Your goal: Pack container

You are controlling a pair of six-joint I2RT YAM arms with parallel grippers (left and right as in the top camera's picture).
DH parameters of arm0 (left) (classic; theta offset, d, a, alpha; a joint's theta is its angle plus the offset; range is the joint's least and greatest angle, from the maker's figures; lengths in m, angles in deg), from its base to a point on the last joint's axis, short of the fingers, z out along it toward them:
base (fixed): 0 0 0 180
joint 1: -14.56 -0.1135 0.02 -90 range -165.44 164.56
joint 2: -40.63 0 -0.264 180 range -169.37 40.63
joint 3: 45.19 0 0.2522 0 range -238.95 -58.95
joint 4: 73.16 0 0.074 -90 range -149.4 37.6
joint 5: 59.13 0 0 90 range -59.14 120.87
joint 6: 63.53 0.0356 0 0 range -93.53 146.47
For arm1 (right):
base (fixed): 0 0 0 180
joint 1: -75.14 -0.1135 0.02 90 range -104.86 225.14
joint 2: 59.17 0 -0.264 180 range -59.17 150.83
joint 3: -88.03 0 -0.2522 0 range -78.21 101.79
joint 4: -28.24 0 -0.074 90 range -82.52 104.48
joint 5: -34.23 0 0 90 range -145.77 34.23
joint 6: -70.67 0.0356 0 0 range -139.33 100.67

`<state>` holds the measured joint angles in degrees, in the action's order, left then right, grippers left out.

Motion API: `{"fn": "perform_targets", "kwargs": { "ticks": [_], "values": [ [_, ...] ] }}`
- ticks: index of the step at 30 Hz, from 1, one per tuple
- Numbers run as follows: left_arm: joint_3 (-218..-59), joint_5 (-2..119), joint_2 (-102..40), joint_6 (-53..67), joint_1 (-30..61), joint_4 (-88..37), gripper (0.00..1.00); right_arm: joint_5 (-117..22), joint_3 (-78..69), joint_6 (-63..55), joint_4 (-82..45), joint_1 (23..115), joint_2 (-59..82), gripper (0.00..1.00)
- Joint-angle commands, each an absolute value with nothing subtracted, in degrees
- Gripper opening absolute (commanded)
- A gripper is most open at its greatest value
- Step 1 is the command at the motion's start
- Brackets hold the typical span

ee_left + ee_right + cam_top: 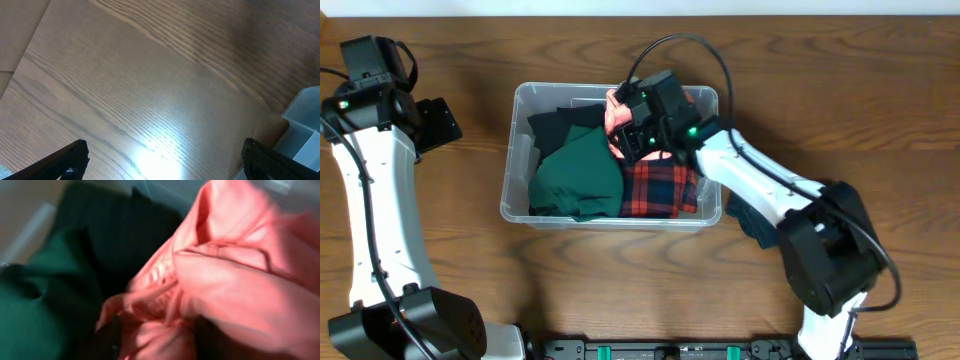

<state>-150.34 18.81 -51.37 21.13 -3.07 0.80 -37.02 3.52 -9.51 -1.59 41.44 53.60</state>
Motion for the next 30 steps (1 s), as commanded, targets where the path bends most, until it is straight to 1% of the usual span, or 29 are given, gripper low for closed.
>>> {"fn": "perform_targets", "kwargs": {
  "ticks": [1, 3, 4, 5, 9, 12, 17, 20, 25, 30],
  "values": [
    [-151.06, 18.20, -50.67, 21.24, -3.26, 0.98, 0.98, -35.80, 3.22, -11.71, -2.82, 44.48, 45.56, 0.60],
    [-151.06, 18.20, -50.67, 21.24, -3.26, 1.00, 0.98, -36.32, 3.22, -11.71, -4.11, 46.01, 40.36, 0.74],
    [-151.06, 18.20, -50.67, 21.24, -3.26, 1.00, 0.98, -36.43, 3.22, -11.71, -5.00, 47.06, 37.84, 0.79],
    [-151.06, 18.20, -50.67, 21.24, -3.26, 1.00, 0.98, -36.48, 3.22, -11.71, -6.42, 48.57, 35.13, 0.81],
    [-151.06, 18.20, -50.67, 21.24, -3.26, 0.98, 0.98, -36.43, 3.22, -11.69, -13.22, 55.74, 27.38, 0.82],
    [-151.06, 18.20, -50.67, 21.24, -3.26, 1.00, 0.98, -35.76, 3.22, -11.65, -19.54, 61.84, 24.05, 0.82],
    [-151.06, 18.20, -50.67, 21.24, -3.26, 1.00, 0.98, -36.61, 3.20, -11.67, -34.68, 70.78, 22.22, 0.81],
    [-151.06, 18.20, -50.67, 21.24, -3.26, 0.98, 0.98, -39.95, 2.39, -11.67, -41.13, 75.50, 22.98, 0.83],
    [-151.06, 18.18, -50.67, 21.24, -3.26, 0.98, 0.98, -40.13, 0.92, -11.15, -46.77, 84.70, 24.97, 0.88],
    [-151.06, 18.20, -50.67, 21.24, -3.26, 0.98, 0.98, -37.92, -1.46, -11.08, -47.19, 94.95, 27.90, 0.93]
  ]
}}
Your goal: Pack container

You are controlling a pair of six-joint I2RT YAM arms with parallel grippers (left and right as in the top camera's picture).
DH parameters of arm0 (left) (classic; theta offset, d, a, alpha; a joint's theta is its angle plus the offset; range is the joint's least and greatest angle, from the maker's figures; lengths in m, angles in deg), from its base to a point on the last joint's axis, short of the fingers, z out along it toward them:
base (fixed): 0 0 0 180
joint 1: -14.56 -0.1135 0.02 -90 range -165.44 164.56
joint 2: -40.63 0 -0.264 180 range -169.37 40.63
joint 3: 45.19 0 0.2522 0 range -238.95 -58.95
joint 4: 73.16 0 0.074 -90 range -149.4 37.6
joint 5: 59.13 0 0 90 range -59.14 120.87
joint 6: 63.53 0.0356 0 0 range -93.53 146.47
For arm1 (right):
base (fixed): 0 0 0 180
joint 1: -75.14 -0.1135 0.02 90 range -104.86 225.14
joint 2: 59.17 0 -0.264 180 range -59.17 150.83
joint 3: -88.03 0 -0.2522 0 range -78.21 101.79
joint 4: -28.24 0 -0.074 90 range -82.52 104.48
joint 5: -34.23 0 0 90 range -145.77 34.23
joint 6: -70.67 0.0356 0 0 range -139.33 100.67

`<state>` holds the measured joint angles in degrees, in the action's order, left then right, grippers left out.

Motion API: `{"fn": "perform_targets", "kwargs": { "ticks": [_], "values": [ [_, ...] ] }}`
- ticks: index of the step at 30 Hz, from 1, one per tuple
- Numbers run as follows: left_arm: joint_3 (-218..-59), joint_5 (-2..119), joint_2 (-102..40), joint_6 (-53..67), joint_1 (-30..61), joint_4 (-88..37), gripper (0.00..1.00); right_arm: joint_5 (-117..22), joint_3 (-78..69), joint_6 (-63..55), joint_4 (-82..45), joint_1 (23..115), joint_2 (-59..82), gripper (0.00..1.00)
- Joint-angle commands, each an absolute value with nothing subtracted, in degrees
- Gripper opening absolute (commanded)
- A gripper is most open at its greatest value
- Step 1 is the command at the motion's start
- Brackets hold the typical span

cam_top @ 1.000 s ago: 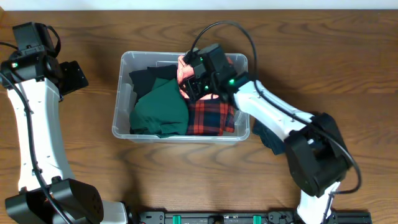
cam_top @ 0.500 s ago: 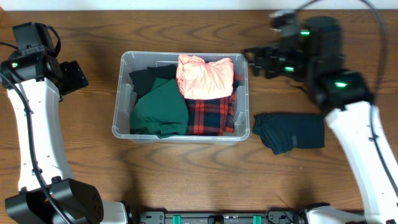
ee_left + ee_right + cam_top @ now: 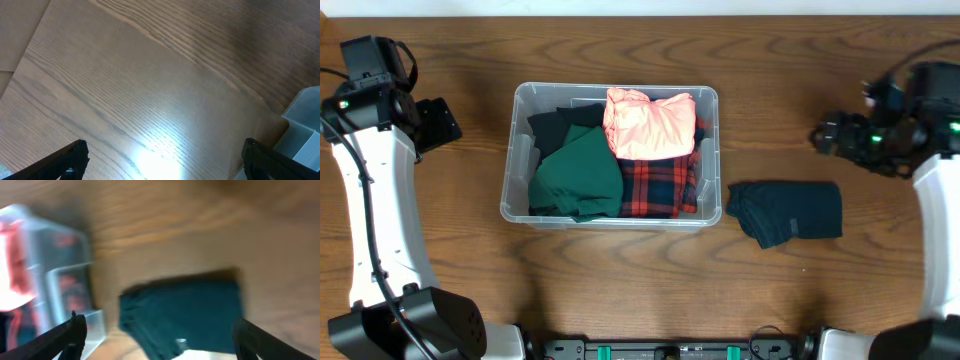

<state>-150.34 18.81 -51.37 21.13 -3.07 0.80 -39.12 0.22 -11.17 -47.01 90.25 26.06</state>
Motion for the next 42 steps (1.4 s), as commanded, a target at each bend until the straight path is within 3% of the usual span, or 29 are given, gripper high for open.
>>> {"fn": "perform_targets", "kwargs": {
  "ticks": [1, 10, 27, 31, 33, 36, 42],
  "values": [
    [-151.06, 18.20, -50.67, 21.24, -3.26, 0.98, 0.98, -36.50, -2.18, -12.04, -47.10, 96.96, 28.86, 0.94],
    [-151.06, 18.20, -50.67, 21.24, -3.26, 0.98, 0.98, -29.35, -7.23, -24.41, -46.49, 105.22, 41.04, 0.95],
    [-151.06, 18.20, -50.67, 21.24, -3.26, 0.98, 0.98, -25.68, -9.83, -27.10, -44.17, 102.23, 54.04, 0.80],
    [-151.06, 18.20, -50.67, 21.24, -3.26, 1.00, 0.98, -25.79, -10.84, -27.10, -42.40, 99.02, 54.04, 0.59],
    [-151.06, 18.20, -50.67, 21.24, -3.26, 1.00, 0.98, -25.86, -10.90, -27.06, -41.55, 97.84, 54.04, 0.40],
    [-151.06, 18.18, -50.67, 21.24, -3.26, 1.00, 0.98, -25.83, -10.88, -26.64, -40.32, 97.25, 54.00, 0.23],
    [-151.06, 18.20, -50.67, 21.24, -3.26, 1.00, 0.98, -19.01, -10.71, -27.58, -40.69, 97.33, 50.63, 0.04]
  ]
}}
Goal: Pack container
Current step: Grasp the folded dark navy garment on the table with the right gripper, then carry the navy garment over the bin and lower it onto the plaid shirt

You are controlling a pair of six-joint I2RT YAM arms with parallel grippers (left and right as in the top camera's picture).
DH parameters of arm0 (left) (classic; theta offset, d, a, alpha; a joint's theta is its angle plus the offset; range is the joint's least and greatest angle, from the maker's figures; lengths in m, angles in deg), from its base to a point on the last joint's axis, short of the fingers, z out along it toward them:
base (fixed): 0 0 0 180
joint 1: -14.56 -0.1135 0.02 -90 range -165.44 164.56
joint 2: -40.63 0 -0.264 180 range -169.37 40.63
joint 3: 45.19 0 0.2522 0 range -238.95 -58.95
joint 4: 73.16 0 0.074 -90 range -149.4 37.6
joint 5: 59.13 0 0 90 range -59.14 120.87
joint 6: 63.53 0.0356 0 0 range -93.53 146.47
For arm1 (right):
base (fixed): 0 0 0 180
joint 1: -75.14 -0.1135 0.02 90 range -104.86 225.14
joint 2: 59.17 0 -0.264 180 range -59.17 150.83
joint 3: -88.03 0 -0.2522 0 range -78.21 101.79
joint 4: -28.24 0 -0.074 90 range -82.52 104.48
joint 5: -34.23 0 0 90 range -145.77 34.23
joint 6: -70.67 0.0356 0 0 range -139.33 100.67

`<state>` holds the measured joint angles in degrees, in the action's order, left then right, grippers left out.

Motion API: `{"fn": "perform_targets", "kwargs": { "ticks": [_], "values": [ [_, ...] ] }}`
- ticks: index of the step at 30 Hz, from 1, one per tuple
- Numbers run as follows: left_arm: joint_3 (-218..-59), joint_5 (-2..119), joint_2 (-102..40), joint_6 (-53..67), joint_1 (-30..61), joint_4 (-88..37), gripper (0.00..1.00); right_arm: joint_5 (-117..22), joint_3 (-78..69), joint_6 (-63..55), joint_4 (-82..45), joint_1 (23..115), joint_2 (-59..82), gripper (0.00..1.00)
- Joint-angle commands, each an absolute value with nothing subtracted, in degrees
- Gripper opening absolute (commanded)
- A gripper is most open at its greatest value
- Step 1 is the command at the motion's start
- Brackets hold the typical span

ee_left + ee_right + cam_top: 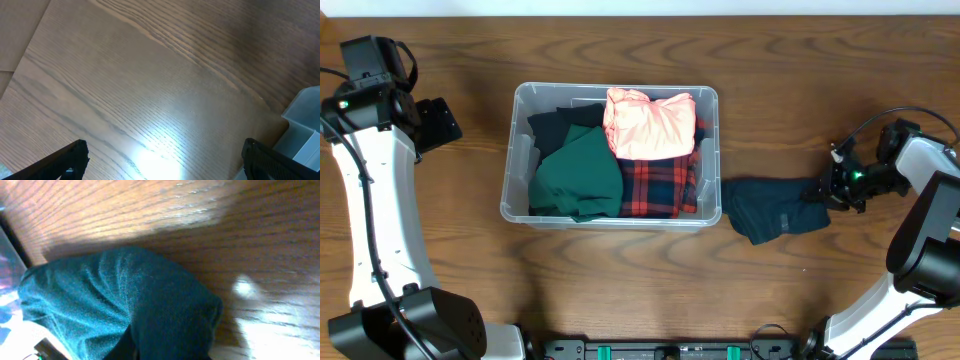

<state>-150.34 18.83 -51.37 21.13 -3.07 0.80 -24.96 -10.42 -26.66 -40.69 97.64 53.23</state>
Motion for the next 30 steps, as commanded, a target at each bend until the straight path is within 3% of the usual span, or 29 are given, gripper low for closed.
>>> {"fn": "perform_targets", "kwargs": {
  "ticks": [1, 8, 16, 23, 30],
  "values": [
    [-151.06, 18.20, -50.67, 21.24, -3.26, 1.00, 0.98, -14.99, -10.71, -28.70, -41.07, 97.35, 49.19, 0.02],
    [-151.06, 18.20, -50.67, 21.24, -3.26, 0.98, 0.98, 10.47, -10.71, -29.59, -40.37, 97.14, 36.16, 0.01],
    [-151.06, 18.20, -50.67, 21.24, -3.26, 1.00, 0.98, 15.72, -10.71, -14.99, -30.97, 95.37, 20.91, 0.01],
    [-151.06, 18.20, -50.67, 21.24, -3.26, 0.98, 0.98, 12.57, -10.71, 6.95, -11.62, 85.97, 14.52, 0.01],
    [-151.06, 18.20, -50.67, 21.24, -3.26, 0.98, 0.98, -7.04, -10.73, 19.26, -2.12, 69.97, 15.57, 0.01]
  ]
}}
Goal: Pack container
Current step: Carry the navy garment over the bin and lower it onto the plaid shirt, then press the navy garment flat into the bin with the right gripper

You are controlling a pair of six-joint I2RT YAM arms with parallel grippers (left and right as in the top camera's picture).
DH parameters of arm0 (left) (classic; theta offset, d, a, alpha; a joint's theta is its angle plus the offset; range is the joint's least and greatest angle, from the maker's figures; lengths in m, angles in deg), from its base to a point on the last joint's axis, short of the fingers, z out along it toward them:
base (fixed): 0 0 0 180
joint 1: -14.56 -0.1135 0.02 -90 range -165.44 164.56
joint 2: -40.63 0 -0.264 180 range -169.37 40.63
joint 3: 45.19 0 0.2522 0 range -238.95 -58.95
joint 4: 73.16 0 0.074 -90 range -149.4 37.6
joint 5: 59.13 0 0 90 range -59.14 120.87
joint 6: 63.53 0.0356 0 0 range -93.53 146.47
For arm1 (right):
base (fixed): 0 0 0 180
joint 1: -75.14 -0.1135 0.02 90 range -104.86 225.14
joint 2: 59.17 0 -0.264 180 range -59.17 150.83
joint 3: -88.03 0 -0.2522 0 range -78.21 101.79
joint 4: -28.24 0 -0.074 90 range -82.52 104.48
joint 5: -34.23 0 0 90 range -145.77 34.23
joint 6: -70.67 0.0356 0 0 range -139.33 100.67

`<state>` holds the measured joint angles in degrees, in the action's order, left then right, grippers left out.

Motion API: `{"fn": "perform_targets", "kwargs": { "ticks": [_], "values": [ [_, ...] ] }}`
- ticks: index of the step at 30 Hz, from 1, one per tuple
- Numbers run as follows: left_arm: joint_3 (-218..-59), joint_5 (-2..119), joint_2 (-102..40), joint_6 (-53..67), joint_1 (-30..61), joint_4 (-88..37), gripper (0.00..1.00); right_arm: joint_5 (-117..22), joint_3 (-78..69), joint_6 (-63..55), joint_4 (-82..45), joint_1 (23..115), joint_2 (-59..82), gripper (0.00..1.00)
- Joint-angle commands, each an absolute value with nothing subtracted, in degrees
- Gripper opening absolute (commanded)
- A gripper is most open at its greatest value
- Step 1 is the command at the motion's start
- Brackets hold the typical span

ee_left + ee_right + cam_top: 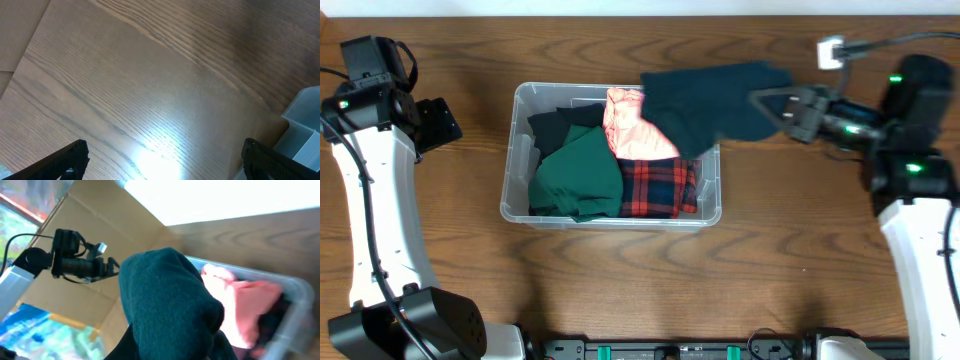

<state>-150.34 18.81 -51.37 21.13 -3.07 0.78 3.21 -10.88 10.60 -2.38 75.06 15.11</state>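
Observation:
The clear plastic container [518, 150] sits mid-table holding a green garment [578, 175], a red plaid one [658, 185], a dark one [552, 125] and a pink one [628, 125]. A dark teal garment [705, 100] hangs in the air over the container's far right corner, with my right gripper [770, 103] shut on it. In the right wrist view the teal cloth [170, 300] fills the front and hides the fingers, with the pink garment [245, 305] below. My left gripper [162, 162] is open over bare wood left of the container.
The wooden table [820, 260] runs all around the container. A corner of the container [305, 120] shows at the right edge of the left wrist view. My left arm [380, 200] stands along the table's left side.
My right gripper has gone from the table at the right, where it gripped the teal garment's edge, to above the container's far right corner, with the garment lifted off the wood.
First my right gripper was in the container at the pink garment. Then it was out at the far right, open, with the teal garment flat on the table. Then it was on that garment's right edge, and now holds it above the container. The left arm stayed still.

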Motion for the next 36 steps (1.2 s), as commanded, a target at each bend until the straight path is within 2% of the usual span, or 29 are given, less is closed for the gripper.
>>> {"fn": "perform_targets", "kwargs": {
  "ticks": [1, 8, 13, 22, 32, 33, 34, 35, 36],
  "values": [
    [-151.06, 18.20, -50.67, 21.24, -3.26, 1.00, 0.98, -10.23, -10.73, 20.37, -2.51, 67.59, 16.03, 0.01],
    [-151.06, 18.20, -50.67, 21.24, -3.26, 1.00, 0.98, -30.23, -10.84, 26.49, -6.44, 51.96, 22.39, 0.01],
    [-151.06, 18.20, -50.67, 21.24, -3.26, 1.00, 0.98, -37.66, -10.90, 28.44, -10.82, 46.01, 28.47, 0.01],
    [-151.06, 18.20, -50.67, 21.24, -3.26, 0.98, 0.98, -49.44, -10.90, 23.54, -23.12, 43.94, 32.25, 0.01],
    [-151.06, 18.20, -50.67, 21.24, -3.26, 0.98, 0.98, -58.99, -10.90, 17.49, -27.21, 44.00, 31.86, 0.02],
    [-151.06, 18.18, -50.67, 21.24, -3.26, 1.00, 0.98, -58.99, -10.90, 17.09, -27.12, 44.00, 31.86, 0.05],
    [-151.06, 18.20, -50.67, 21.24, -3.26, 1.00, 0.98, -58.99, -10.90, 16.76, -27.10, 44.00, 31.83, 0.15],
    [-151.06, 18.20, -50.67, 21.24, -3.26, 0.98, 0.98, -59.01, -10.88, 16.50, -26.88, 44.00, 31.79, 0.30],
    [-151.06, 18.20, -50.67, 21.24, -3.26, 0.98, 0.98, -58.97, -10.88, 15.87, -26.44, 44.05, 31.70, 0.38]
  ]
}}
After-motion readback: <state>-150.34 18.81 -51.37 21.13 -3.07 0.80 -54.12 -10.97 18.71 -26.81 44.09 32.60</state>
